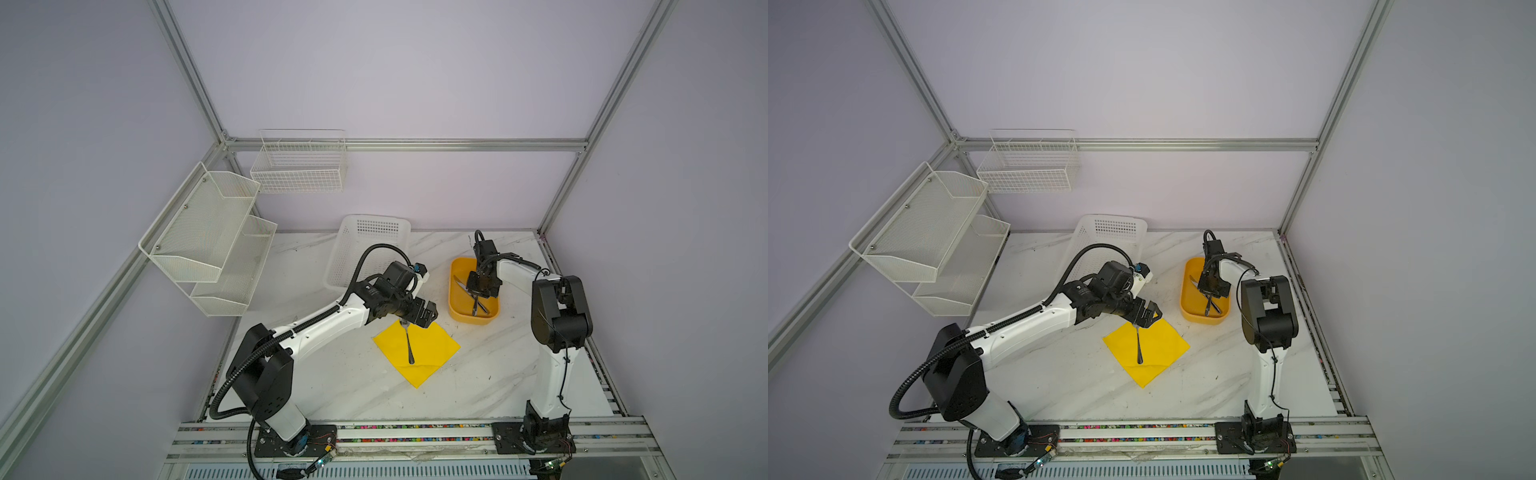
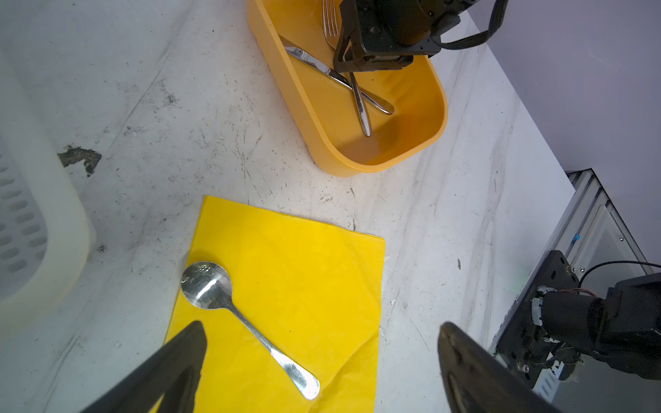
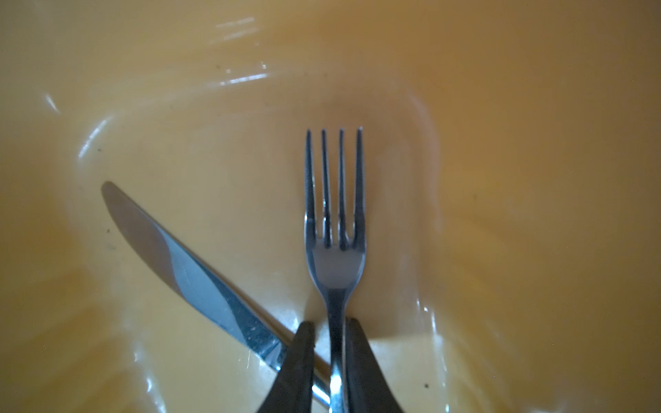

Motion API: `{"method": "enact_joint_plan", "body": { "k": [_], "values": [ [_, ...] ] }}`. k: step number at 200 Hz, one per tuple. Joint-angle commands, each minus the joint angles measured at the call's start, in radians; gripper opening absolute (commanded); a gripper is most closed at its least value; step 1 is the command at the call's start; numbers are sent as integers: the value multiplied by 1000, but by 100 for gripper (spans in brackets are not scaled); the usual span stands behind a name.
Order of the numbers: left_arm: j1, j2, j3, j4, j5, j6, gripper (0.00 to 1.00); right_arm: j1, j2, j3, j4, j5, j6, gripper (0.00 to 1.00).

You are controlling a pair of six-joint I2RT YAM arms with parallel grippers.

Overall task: Place the utensils on the paper napkin and roll it up
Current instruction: 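Lower the right gripper into the yellow tray and grasp the fork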

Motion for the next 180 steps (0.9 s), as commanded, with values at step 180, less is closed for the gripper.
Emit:
{"method": "enact_joint_plan", "body": {
  "k": [180],
  "values": [
    [-4, -18, 117, -53, -35, 8, 100, -12, 140, 40, -236, -28, -150, 11]
  ]
}}
